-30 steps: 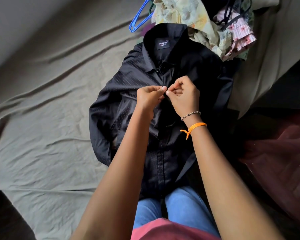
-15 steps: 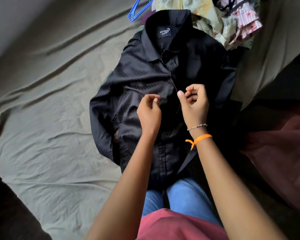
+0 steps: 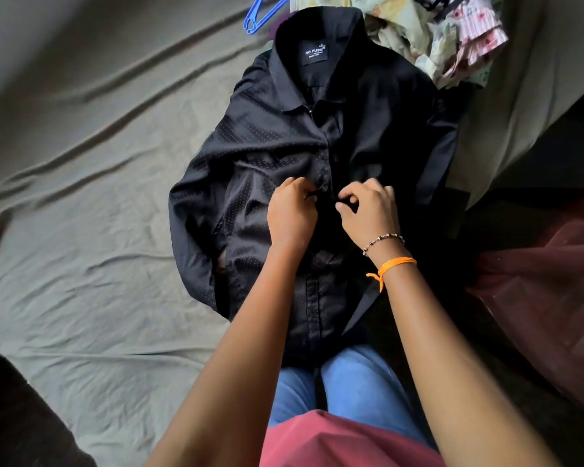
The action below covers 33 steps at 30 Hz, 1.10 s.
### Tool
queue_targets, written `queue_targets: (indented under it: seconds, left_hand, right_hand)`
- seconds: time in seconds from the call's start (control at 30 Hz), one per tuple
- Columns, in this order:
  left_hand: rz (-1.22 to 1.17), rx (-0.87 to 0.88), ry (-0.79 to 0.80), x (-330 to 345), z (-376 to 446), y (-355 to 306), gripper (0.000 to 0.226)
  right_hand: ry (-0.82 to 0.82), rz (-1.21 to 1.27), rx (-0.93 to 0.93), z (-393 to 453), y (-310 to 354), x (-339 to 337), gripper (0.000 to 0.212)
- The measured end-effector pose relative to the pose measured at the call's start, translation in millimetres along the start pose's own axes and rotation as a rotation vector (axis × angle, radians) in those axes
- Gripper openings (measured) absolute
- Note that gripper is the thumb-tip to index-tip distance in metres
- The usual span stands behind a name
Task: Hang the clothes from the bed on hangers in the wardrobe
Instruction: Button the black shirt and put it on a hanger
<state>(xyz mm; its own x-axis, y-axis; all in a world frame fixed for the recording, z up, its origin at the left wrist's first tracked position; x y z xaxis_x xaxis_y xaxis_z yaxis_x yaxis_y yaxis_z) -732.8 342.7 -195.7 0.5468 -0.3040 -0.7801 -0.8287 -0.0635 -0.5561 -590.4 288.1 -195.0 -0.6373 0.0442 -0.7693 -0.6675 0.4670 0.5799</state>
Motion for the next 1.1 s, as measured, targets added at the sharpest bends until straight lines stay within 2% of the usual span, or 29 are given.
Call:
queue_targets:
  seconds: [0.1, 0.17, 0.27, 0.33, 0.4, 0.5, 0.57, 0.7, 0.87, 0.97, 1.1]
  left_hand:
    - [-0.109, -0.010, -0.032, -6.6, -1.8, -3.5, 0.017]
    - [-0.169, 0.025, -0.016, -7.3, -6.6, -7.2, 0.022]
    - [-0.161, 0.005, 0.005, -8.7, -13.3, -2.9, 0.031]
    - [-0.198, -0.026, -0.064, -19.0, -11.5, -3.1, 0.031]
    - [-0.324, -0.020, -0.126, -26.6, -2.8, -11.5, 0.027]
    - [-0.411, -0.055, -0.118, -20.8, 18.6, -19.8, 0.027]
    - [-0.380, -0.093, -0.085, -10.5, 30.0, -21.4, 0.022]
    - [-0.274, -0.153, -0.053, 4.2, 41.9, -20.9, 0.017]
    - [-0.278, -0.193, -0.038, 6.2, 47.9, -21.7, 0.012]
    - [-0.448, -0.266, 0.003, 9.1, 46.3, -12.9, 0.002]
    - [-0.850, -0.390, 0.131, 22.6, 35.5, -4.0, 0.010]
  right_hand:
    - [-0.170, 0.169, -0.029, 10.8, 20.7, -14.4, 0.027]
    - [-0.222, 0.240, -0.039, 22.0, 36.2, -16.2, 0.033]
    - [-0.295, 0.313, 0.004, 39.3, 36.7, -18.3, 0.014]
    - [-0.292, 0.420, 0.091, 45.8, 22.3, -18.4, 0.006]
    - [-0.296, 0.490, 0.165, 48.8, 7.7, -19.6, 0.007]
    - [-0.300, 0.531, 0.200, 49.9, -1.2, -20.4, 0.007]
    - [-0.292, 0.522, 0.193, 50.9, -0.6, -19.8, 0.005]
    - [-0.278, 0.565, 0.197, 51.4, -2.1, -18.9, 0.019]
    - [-0.217, 0.655, 0.228, 54.2, -4.0, -12.7, 0.013]
    - [-0.218, 0.670, 0.231, 55.4, -3.2, -12.5, 0.016]
    - [-0.219, 0.672, 0.218, 56.7, -0.8, -12.2, 0.020]
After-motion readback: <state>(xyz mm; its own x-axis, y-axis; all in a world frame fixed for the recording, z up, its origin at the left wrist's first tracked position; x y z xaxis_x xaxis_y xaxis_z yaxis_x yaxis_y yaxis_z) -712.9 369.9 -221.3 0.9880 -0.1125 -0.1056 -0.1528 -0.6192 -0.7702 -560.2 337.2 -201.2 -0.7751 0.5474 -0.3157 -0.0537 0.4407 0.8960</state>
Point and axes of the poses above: each hand's wrist, its own z-axis towards the middle knuckle, its own x-axis out of the palm, y = z × x, the point moved 10 cm from there along z, towards the middle knuckle
